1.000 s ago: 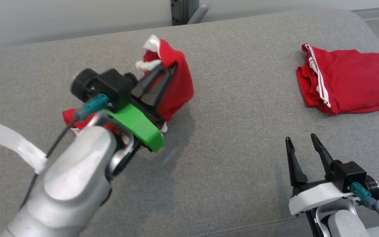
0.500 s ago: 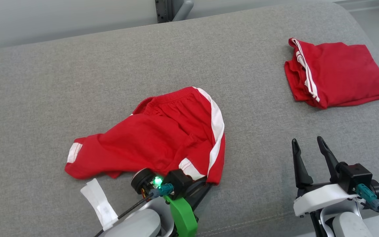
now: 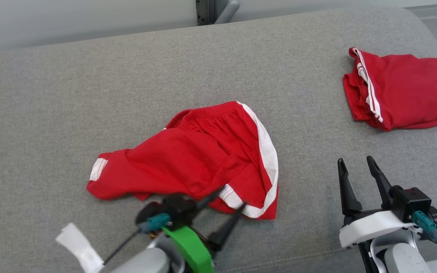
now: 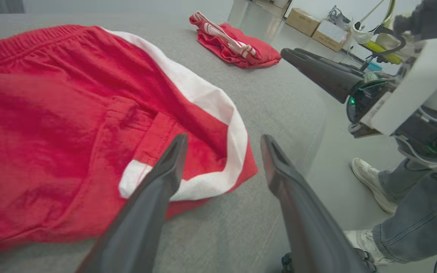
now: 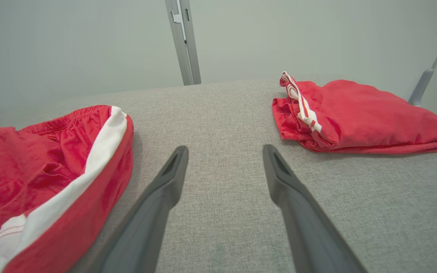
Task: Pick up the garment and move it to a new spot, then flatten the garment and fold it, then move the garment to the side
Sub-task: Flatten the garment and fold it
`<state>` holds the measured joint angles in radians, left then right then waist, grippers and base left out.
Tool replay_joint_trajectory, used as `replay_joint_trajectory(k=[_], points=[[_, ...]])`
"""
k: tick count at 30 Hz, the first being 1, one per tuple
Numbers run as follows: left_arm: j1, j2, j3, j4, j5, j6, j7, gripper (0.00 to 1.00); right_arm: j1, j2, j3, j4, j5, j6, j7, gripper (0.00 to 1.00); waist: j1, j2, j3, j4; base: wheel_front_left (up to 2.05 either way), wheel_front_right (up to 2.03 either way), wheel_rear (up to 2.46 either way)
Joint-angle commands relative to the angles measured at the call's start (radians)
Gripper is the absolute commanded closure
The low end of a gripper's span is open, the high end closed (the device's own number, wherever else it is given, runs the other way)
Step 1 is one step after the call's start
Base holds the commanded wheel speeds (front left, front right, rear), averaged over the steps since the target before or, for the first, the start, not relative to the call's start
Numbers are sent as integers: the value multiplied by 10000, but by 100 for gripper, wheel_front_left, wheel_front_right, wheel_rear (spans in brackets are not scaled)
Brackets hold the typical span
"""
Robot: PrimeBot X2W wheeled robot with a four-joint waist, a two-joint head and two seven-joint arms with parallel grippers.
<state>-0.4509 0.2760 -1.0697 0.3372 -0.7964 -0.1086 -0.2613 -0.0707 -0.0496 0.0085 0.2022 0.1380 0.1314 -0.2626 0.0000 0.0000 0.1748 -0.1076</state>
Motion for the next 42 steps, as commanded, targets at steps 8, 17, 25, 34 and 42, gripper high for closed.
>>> replay_joint_trajectory(k=[8, 17, 25, 34, 42], points=[[781, 1273, 1921, 604, -323, 1086, -37, 0, -1, -15, -35, -98, 77, -15, -25, 0, 0, 0, 137, -78, 0, 0, 0], [294, 1444, 2548, 2644, -712, 1451, 90, 0, -216, -19, 10, -50, 77, -15, -26, 0, 0, 0, 407, -391, 0, 0, 0], [252, 1040, 2264, 4010, -1071, 974, 941, 100, -303, -16, -32, -23, 113, -15, -26, 0, 0, 0, 466, -708, 0, 0, 0], [-752, 1374, 2946, 4082, -243, 1587, 12, 100, -135, -16, -136, 25, 214, -15, -26, 0, 0, 0, 430, -761, 0, 0, 0], [-1506, 1752, 4410, 2912, 1182, 2186, -35, 100, -375, -16, 47, 98, 328, -15, -26, 0, 0, 0, 466, -807, 0, 0, 0]])
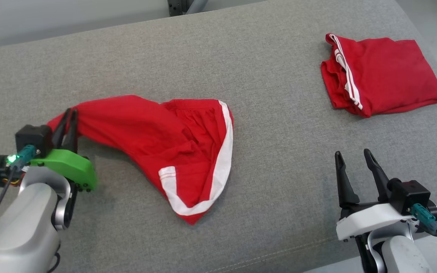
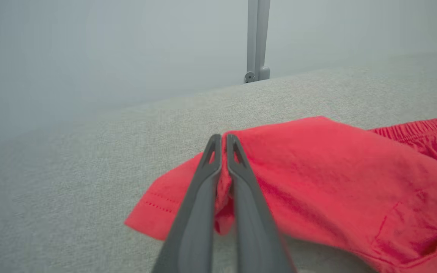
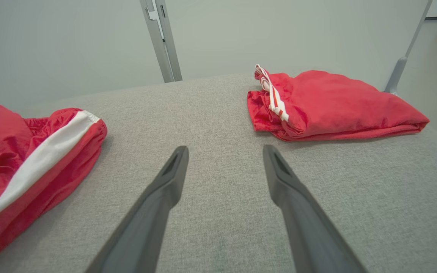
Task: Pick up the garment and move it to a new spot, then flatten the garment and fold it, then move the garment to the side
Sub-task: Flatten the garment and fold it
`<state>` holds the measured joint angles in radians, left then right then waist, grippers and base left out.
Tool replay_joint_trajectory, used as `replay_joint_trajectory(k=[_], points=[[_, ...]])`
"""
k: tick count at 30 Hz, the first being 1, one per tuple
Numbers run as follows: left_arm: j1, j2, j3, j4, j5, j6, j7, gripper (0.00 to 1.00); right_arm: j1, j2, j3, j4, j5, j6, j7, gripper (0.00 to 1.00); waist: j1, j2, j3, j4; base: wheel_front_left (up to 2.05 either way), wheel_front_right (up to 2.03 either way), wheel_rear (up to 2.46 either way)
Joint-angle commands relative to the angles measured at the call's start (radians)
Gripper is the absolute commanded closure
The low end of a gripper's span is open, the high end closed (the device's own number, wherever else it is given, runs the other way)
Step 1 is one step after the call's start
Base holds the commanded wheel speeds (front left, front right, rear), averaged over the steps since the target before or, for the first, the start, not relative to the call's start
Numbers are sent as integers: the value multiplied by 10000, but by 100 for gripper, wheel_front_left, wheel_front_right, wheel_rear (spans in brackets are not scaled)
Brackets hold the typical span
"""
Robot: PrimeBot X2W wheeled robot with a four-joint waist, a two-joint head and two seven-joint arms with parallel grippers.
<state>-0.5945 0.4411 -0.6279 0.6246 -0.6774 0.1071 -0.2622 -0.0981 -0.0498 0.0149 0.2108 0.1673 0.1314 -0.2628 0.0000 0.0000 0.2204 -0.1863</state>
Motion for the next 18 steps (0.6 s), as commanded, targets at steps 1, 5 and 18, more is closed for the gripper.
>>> replay_joint_trajectory(k=[1, 5, 18], points=[[-166, 137, 218, -64, 178, 89, -25, 100, -140, -13, 40, 28, 48, -15, -24, 0, 0, 0, 25, -64, 0, 0, 0], [-321, 273, 1132, -357, 936, 338, -27, 100, -205, -20, 98, 10, 88, -15, -23, 0, 0, 0, 91, -268, 0, 0, 0], [1159, -384, 2227, 1108, 912, -106, -17, 0, 233, -14, -142, 88, 52, -15, -24, 0, 0, 0, -167, -402, 0, 0, 0]])
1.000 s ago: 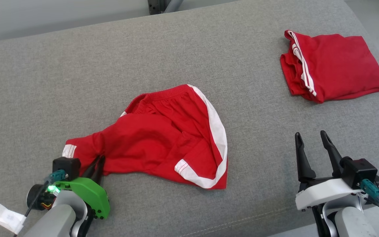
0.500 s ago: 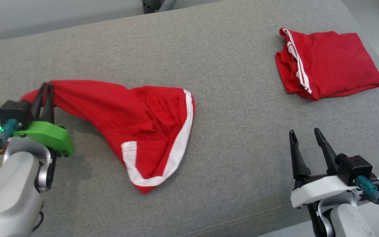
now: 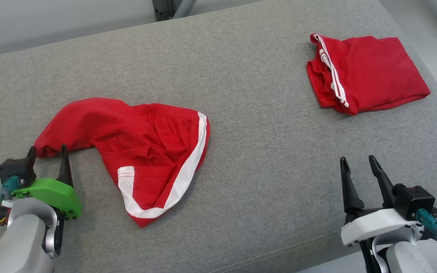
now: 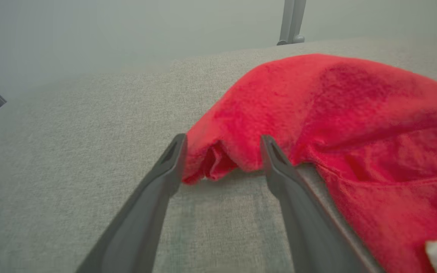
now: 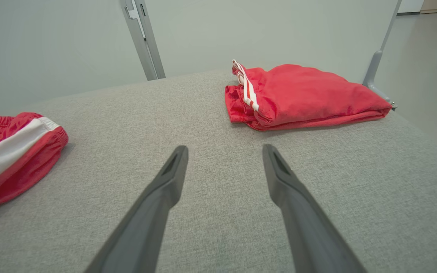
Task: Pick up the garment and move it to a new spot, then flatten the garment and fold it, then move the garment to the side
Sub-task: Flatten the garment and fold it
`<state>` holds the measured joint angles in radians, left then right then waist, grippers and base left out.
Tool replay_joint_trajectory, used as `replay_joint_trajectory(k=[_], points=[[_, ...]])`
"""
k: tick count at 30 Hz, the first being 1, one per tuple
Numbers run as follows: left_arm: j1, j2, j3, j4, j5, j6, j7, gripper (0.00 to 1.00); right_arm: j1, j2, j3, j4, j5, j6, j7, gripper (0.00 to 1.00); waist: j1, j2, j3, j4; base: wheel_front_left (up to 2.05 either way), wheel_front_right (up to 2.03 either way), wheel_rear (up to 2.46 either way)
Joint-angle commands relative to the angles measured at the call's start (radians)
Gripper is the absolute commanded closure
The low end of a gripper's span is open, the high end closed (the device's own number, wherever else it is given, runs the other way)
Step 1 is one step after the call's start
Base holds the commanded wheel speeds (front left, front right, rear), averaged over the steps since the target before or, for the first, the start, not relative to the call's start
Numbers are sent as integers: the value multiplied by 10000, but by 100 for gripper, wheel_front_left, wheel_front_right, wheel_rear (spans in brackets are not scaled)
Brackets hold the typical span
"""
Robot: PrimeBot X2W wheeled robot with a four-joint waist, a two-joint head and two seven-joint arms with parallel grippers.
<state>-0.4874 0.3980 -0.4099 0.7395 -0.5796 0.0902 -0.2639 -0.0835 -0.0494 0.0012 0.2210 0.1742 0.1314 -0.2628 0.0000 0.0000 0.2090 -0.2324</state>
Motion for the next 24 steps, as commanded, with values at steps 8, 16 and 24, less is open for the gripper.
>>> replay_joint_trajectory(k=[8, 16, 24], points=[[1196, -492, -9, -1550, -578, -356, 552, 0, 132, -21, -169, -58, -151, -15, -24, 0, 0, 0, -184, 570, 0, 0, 0], [1771, -1222, -650, -2782, -1207, -619, 2026, 0, -12, -19, 1, -29, -117, -15, -24, 0, 0, 0, -182, 646, 0, 0, 0], [1799, -1402, -842, -2751, -1440, -649, 2545, 100, 27, -19, -66, -4, -56, -15, -24, 0, 0, 0, -100, 559, 0, 0, 0]])
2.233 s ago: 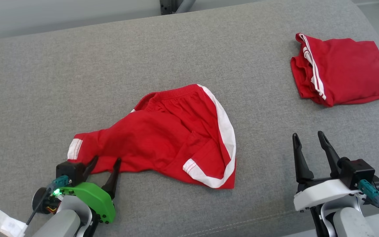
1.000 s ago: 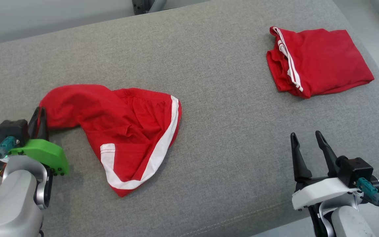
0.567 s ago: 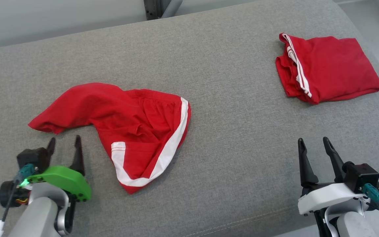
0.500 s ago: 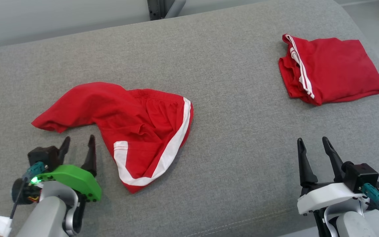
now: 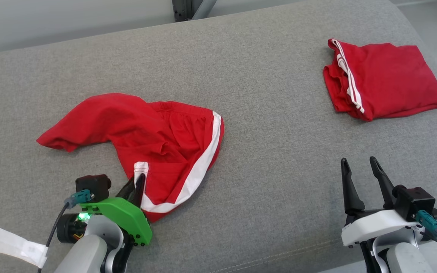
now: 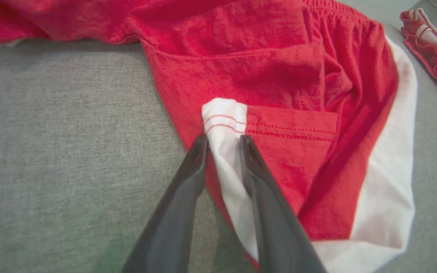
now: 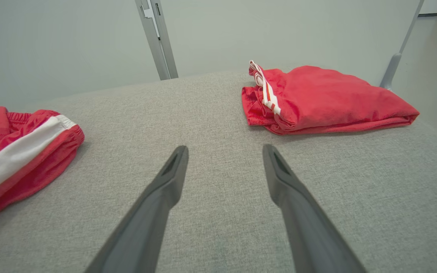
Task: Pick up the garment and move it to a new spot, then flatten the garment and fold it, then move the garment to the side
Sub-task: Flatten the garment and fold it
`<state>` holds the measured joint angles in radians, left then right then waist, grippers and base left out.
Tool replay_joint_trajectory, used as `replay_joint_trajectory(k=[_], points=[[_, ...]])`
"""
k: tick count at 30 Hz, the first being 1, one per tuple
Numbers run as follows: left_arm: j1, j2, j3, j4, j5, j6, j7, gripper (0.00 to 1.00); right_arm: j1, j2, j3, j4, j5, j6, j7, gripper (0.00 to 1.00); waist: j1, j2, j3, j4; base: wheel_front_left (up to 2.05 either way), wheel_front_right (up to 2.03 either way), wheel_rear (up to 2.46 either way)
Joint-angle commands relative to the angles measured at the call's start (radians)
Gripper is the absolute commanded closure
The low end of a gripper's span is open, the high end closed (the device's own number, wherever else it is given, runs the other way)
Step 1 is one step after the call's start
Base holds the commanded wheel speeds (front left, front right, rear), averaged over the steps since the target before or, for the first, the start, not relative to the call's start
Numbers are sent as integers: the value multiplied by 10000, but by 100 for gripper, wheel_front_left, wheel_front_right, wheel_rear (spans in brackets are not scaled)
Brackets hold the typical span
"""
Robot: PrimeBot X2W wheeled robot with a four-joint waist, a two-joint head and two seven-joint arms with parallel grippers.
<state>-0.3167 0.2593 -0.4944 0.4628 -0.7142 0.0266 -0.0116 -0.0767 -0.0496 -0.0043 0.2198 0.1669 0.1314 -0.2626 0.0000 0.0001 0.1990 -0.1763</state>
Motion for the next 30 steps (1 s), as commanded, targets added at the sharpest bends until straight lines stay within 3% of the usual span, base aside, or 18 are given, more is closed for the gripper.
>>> replay_joint_trajectory(k=[1, 5, 12, 15, 19, 23, 24, 25, 26, 30], points=[[73, 47, 31, -11, -30, 23, -73, 100, -39, -16, -22, 0, 32, -15, -25, 0, 0, -1, 11, 1, 0, 0, 0], [301, 148, 381, -276, 3, 390, -731, 100, 96, -16, -137, -59, 58, -15, -25, 0, 0, -1, 9, 130, 0, 0, 0], [2059, 171, 1215, -1275, -44, 1634, -2079, 100, 270, -15, -163, -25, 130, -14, -25, 0, 0, -1, -156, 575, 0, 0, 0], [2839, 43, 1350, -1579, 246, 1957, -2387, 100, 295, -24, -186, -8, 105, -15, -26, 0, 0, -1, -241, 838, 0, 0, 0], [3752, -440, 1440, -1828, 658, 2113, -2533, 100, 392, -25, -147, 86, 45, -15, -26, 0, 0, -1, -519, 1085, 0, 0, 0], [4243, -1044, 2204, -2327, 1415, 2093, -2537, 100, 541, -18, -151, 132, 20, -15, -26, 0, 0, -1, -836, 1335, 0, 0, 0], [4404, -1213, 2345, -2342, 1546, 2016, -2535, 78, 593, -19, -122, 159, -6, -15, -26, 0, 0, -1, -935, 1391, 0, 0, 0], [4550, -1339, 2437, -2294, 1697, 1896, -2530, 16, 636, -19, -88, 188, -23, -15, -26, 0, 0, -1, -1021, 1430, 0, 0, 0], [4563, -1448, 2551, -2295, 1850, 1770, -2531, 0, 670, -24, -81, 201, -43, -15, -26, 0, 0, -1, -1106, 1469, 0, 0, 0], [4821, -1741, 2970, -2302, 2243, 1356, -2533, 0, 797, -22, -65, 245, -112, -15, -26, 0, 0, -1, -1401, 1569, 0, 0, 0]])
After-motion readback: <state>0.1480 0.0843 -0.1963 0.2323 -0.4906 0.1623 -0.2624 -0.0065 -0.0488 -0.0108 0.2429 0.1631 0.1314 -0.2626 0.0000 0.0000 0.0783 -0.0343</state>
